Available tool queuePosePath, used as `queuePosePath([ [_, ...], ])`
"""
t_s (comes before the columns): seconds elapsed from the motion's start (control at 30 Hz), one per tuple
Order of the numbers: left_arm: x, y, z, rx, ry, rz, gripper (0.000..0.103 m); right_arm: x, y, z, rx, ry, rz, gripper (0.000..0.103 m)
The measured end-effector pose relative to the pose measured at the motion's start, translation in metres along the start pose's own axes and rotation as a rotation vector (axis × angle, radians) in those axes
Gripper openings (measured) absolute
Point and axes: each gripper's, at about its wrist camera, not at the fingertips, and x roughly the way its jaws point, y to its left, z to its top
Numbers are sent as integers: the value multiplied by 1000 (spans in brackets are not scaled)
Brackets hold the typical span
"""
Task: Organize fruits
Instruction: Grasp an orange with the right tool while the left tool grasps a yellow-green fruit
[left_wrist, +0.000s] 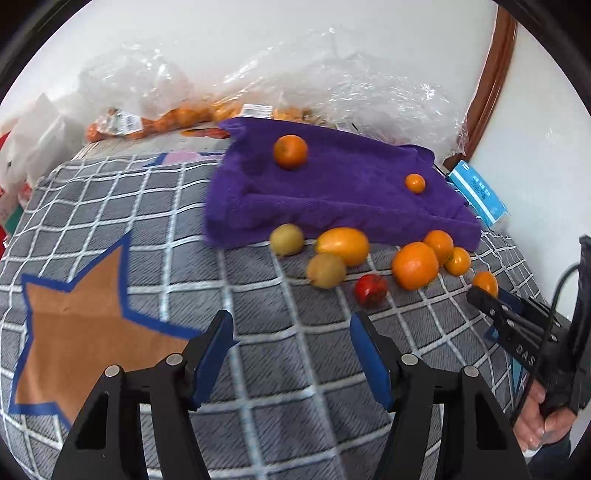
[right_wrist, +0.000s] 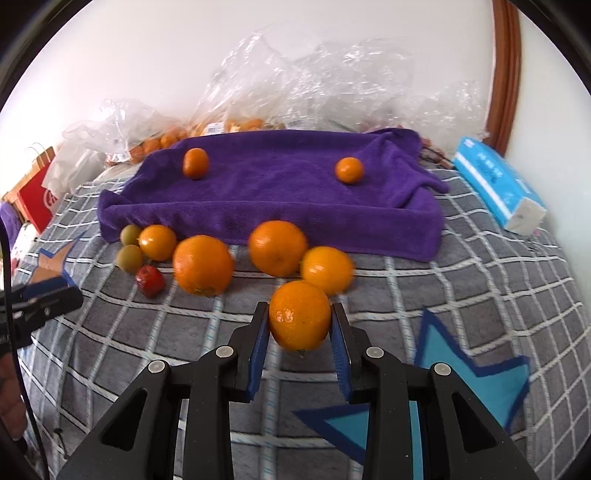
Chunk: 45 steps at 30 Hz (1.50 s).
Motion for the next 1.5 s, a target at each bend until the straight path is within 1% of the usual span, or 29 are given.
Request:
queuePosePath([
  [0.07, 6, -5, 6, -6, 0, -18, 58, -2, -8, -3, 15, -3, -8, 32],
  [0.1, 9, -7, 9, -11, 1, -28, 53, -3, -12, -3, 28, -5, -6, 32],
  [0.2, 18, -11, 16, -26, 17, -40, 44, -2, -18, -3, 61, -7, 22, 32],
  [0.33, 27, -17, 22, -24, 22, -39, 42, 1, -13, -2, 41, 0, 35, 32],
  [0.37, 31, -17, 22, -24, 27, -37, 38, 0, -13, -3, 37, -2, 43, 32],
  [0.4, 34, -17, 22, -29, 34, -37, 31, 0, -12, -3, 34, -4, 52, 32],
  [0.47, 38, -16, 23, -43, 38, -48, 27, 0, -12, -4, 35, -3, 62, 32],
  [0.57, 36, -15, 22, -41, 35, -53, 27, 2, -13, -3, 41, 5, 67, 32],
  [0.63, 30, -12, 20, -38, 39, -39, 27, 2, -15, -4, 46, 4, 66, 32],
  [0.67, 25, -12, 18, -29, 39, -22, 27, 2, -15, -4, 49, 2, 63, 32],
  [0.73, 18, -9, 13, -6, 46, 34, 27, 2, -17, -4, 53, 2, 67, 32],
  [0.77, 15, -7, 10, -2, 47, 46, 27, 3, -17, -4, 54, 3, 68, 32],
  [0.83, 15, -2, 6, -14, 59, 32, 28, 3, -16, -4, 52, 4, 64, 32],
  [0.87, 16, 0, 4, -22, 64, 19, 30, 3, -16, -4, 51, 4, 63, 32],
  [0.9, 15, 1, 4, -23, 46, 14, 33, 3, -15, -4, 49, 5, 63, 32],
  [0.97, 18, 1, 6, -15, 27, 27, 39, 3, -15, -4, 47, 7, 62, 32],
  [1.03, 21, -1, 7, 0, 15, 41, 39, 3, -14, -4, 45, 8, 56, 32],
  [1.07, 21, -4, 7, 15, 9, 49, 34, 4, -14, -4, 45, 9, 52, 32],
  [1.1, 22, -6, 5, 34, 3, 39, 26, 4, -14, -4, 46, 11, 48, 32],
  [1.17, 22, -12, 4, 54, 0, 42, 26, 5, -14, -4, 47, 14, 44, 32],
  [1.27, 21, -10, 3, 43, 0, 16, 26, 4, -14, -4, 48, 10, 36, 32],
  [1.4, 18, 1, 3, -20, -13, -30, 26, 1, -15, -5, 56, -6, 39, 32],
  [1.5, 18, 7, 2, -64, -25, -54, 26, 2, -15, -5, 56, 3, 26, 32],
])
